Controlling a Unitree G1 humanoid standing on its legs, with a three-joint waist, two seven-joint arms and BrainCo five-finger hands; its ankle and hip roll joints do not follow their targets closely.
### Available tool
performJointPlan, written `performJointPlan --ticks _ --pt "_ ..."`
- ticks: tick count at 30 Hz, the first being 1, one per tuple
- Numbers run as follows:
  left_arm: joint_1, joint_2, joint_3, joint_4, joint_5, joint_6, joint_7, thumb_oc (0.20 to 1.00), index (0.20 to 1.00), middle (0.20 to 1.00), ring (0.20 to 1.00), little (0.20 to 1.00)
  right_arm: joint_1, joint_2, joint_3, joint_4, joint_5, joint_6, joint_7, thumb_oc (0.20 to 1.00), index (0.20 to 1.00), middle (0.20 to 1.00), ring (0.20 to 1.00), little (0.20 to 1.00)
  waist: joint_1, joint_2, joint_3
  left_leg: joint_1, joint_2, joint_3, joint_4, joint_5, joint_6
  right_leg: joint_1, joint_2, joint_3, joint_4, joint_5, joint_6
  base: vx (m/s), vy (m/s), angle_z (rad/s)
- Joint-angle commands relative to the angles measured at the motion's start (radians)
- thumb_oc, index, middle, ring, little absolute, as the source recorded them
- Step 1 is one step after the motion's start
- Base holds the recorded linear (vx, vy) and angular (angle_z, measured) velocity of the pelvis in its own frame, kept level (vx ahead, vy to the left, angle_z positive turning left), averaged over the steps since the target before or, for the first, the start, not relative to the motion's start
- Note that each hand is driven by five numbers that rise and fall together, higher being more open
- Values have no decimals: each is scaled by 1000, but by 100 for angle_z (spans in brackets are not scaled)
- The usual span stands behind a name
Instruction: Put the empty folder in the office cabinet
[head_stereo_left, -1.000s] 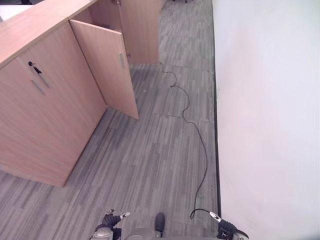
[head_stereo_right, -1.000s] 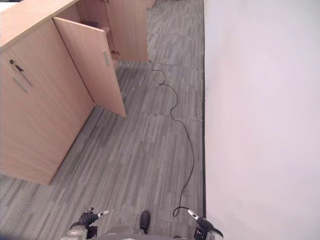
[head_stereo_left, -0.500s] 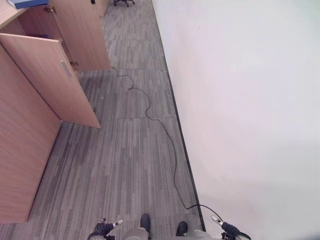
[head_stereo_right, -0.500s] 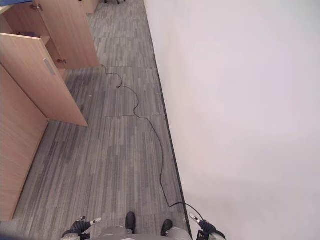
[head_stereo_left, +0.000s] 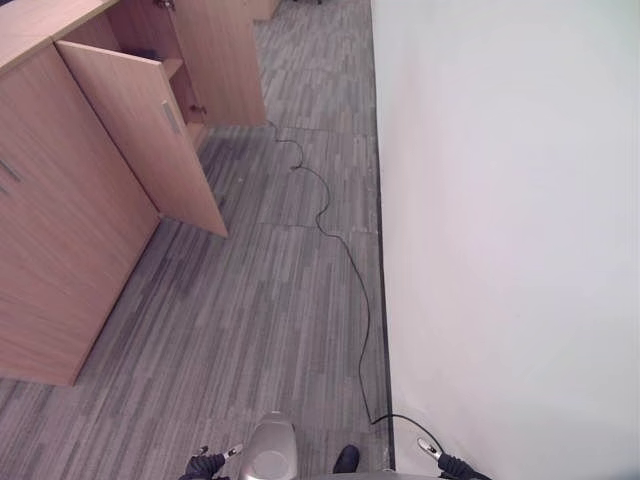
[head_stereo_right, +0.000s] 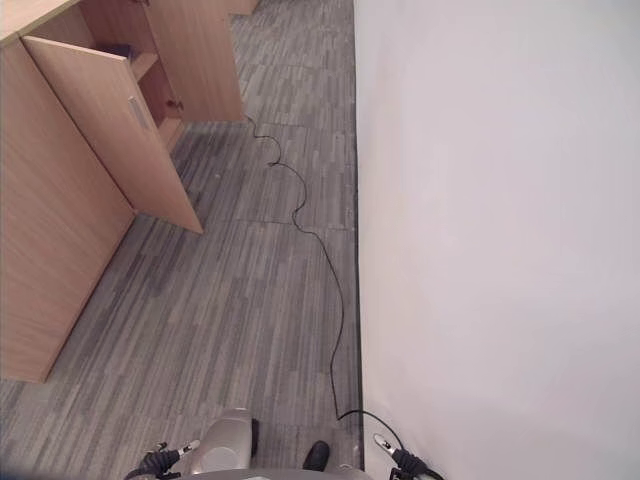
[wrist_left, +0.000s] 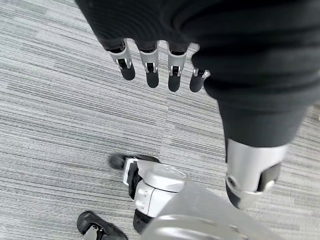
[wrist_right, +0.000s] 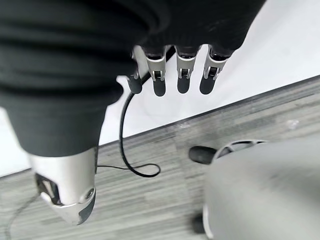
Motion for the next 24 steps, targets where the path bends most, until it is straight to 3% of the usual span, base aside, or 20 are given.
performJointPlan --ticks 1,2,5,9,10,12,14,15,17,18,19,21,22,23,24 --pt "-7 28 -7 -11 -13 -22 17 1000 1000 1000 1000 1000 -32 -90 -17 -1 -10 -22 -36 1000 1000 1000 1000 1000 25 -1 0 29 -34 16 -164 53 23 20 -24 44 7 -31 144 208 57 8" --pt "-4 29 -6 -12 -10 -23 18 1000 1000 1000 1000 1000 -35 -91 -13 -4 -19 -23 -38 1000 1000 1000 1000 1000 33 8 -3 28 -35 16 -254 97 13 30 -19 47 7 -39 148 219 69 -2" --pt "-2 25 -6 -10 -11 -27 24 1000 1000 1000 1000 1000 -40 -88 -2 -14 -34 -24 -41 1000 1000 1000 1000 1000 47 24 -6 14 -26 10 -402 153 -3 61 -11 57 7 -67 151 235 84 -5" --pt "1 21 0 -9 -25 -30 30 1000 1000 1000 1000 1000 -40 -81 9 -19 -54 -19 -43 1000 1000 1000 1000 1000 53 45 -10 -1 14 52 -421 181 -21 118 -10 74 7 -103 150 281 148 -17" --pt "13 21 15 -3 -27 -31 31 1000 1000 1000 1000 1000 -41 -69 11 -16 -65 -17 -35 1000 1000 1000 1000 1000 64 57 -33 24 30 53 -422 198 -4 133 -7 85 7 -109 160 458 298 -30" --pt "14 27 27 14 -29 -31 33 1000 1000 1000 1000 1000 -49 -54 12 -2 -80 -14 -34 1000 1000 1000 1000 1000 78 40 -60 52 24 50 -421 221 8 141 -44 98 7 -120 181 488 362 -50" --pt "6 36 41 30 -36 -34 38 1000 1000 1000 1000 1000 -54 -46 4 1 -94 -6 -29 1000 1000 1000 1000 1000 92 15 -79 26 -9 67 -308 151 38 155 -138 80 7 -104 229 518 509 -22" --pt "1 38 49 41 -49 -35 38 1000 1000 1000 1000 1000 -52 -48 -21 1 -98 5 -12 1000 1000 1000 1000 1000 112 1 -105 42 -77 64 -247 52 76 156 -278 54 80 -18 281 511 597 -1" --pt "-1 41 46 43 -47 -27 34 1000 1000 1000 1000 1000 -52 -53 -39 -12 -82 6 -9 1000 1000 1000 1000 1000 105 14 -100 98 -121 59 -265 22 111 78 -379 60 292 81 278 347 472 -13" --pt "-1 41 46 43 -47 -27 34 1000 1000 1000 1000 1000 -52 -53 -39 -12 -82 6 -9 1000 1000 1000 1000 1000 106 14 -100 98 -122 59 -265 22 111 78 -380 60 293 81 278 386 543 2" --pt "-2 48 31 42 -34 -18 24 1000 1000 1000 1000 1000 -39 -46 -28 -48 -67 0 -2 1000 1000 1000 1000 1000 88 41 -88 190 -152 59 -305 -20 141 -14 -463 9 464 188 243 296 388 18" --pt "-2 50 27 38 -31 -16 21 1000 1000 1000 1000 1000 -37 -40 -19 -60 -61 -4 -2 1000 1000 1000 1000 1000 80 50 -80 214 -148 57 -312 -33 144 -50 -456 -19 478 172 230 307 272 34" --pt "-4 51 17 26 -30 -17 15 1000 1000 1000 1000 1000 -37 -34 -10 -73 -51 -5 4 1000 1000 1000 1000 1000 57 68 -57 239 -140 35 -303 -48 148 -114 -403 -36 468 114 215 231 83 43" --pt "-4 50 18 26 -30 -17 15 1000 1000 1000 1000 1000 -37 -35 -9 -73 -50 -5 4 1000 1000 1000 1000 1000 56 69 -56 239 -138 34 -302 -49 146 -114 -401 -37 470 111 213 217 29 56" --pt "-7 51 10 20 -31 -18 12 1000 1000 1000 1000 1000 -43 -33 -6 -81 -43 -8 4 1000 1000 1000 1000 1000 39 76 -41 261 -139 22 -303 -56 148 -160 -357 -27 450 85 212 254 -2 78"
